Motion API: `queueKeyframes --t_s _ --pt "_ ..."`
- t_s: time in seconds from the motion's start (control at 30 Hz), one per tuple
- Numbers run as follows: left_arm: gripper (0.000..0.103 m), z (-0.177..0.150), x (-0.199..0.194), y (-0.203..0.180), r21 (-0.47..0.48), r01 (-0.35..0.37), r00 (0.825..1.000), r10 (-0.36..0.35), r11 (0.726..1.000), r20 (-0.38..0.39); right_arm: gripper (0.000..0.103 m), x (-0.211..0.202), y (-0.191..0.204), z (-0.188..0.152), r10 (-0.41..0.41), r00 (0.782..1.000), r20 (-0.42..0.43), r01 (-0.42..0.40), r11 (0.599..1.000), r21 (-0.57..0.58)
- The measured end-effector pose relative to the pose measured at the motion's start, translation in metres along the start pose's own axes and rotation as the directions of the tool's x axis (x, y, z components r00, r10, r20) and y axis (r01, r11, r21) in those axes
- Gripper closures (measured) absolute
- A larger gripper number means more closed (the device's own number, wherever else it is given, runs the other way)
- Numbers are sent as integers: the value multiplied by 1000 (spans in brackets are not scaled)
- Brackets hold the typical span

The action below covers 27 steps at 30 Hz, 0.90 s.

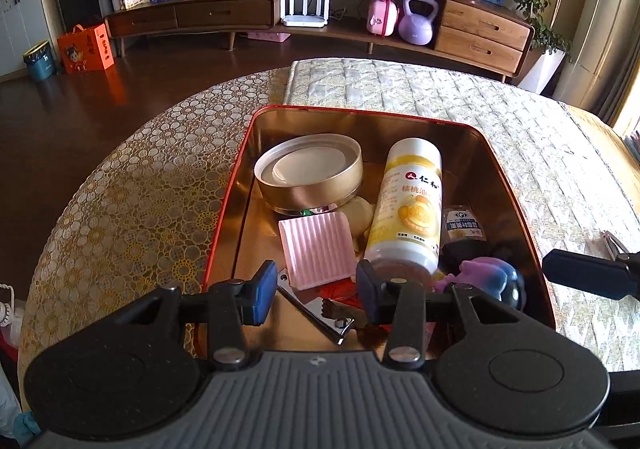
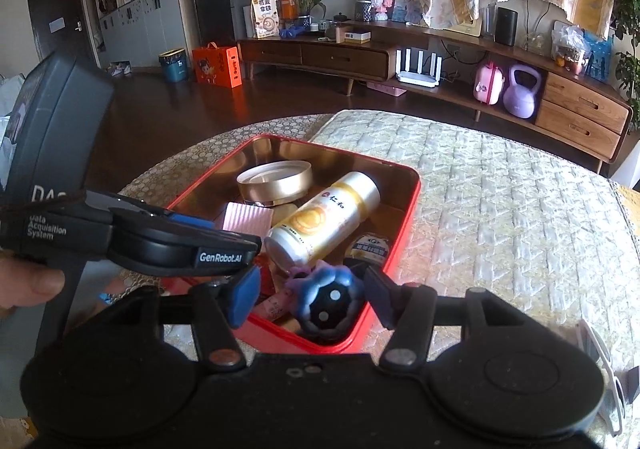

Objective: Organize rigid objects
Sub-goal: 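Carry the pink comb and purple plush toy over the red tin with both tools, then open both tools to release the comb and plush toy into the tin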

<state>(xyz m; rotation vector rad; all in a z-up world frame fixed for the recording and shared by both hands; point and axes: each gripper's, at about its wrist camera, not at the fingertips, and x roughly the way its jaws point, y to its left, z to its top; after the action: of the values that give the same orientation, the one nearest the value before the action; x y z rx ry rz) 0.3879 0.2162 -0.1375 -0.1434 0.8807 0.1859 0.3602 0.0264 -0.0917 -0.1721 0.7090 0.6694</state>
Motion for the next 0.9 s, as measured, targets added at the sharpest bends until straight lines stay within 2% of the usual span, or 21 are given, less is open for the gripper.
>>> queueKeyframes --t_s 0.13,0.47,0.53,0.6,0.9 --pt "53 -4 -9 0 -11 -2 1000 2 1000 4 44 -11 -2 -1 9 1000 4 -9 1000 16" --pt "52 -12 -52 -11 11 7 999 -7 1000 32 37 -50 -6 -3 15 999 40 -17 998 55" --pt "43 -14 -63 -14 15 12 999 -13 1000 44 34 -59 -8 -4 14 999 48 -17 997 71" --pt "39 -16 -74 -19 22 18 998 -20 1000 60 32 -68 -9 -7 19 998 52 -24 996 85" --pt "39 -32 -112 -41 47 52 995 -56 998 79 20 -115 -21 -27 29 997 74 -37 993 116"
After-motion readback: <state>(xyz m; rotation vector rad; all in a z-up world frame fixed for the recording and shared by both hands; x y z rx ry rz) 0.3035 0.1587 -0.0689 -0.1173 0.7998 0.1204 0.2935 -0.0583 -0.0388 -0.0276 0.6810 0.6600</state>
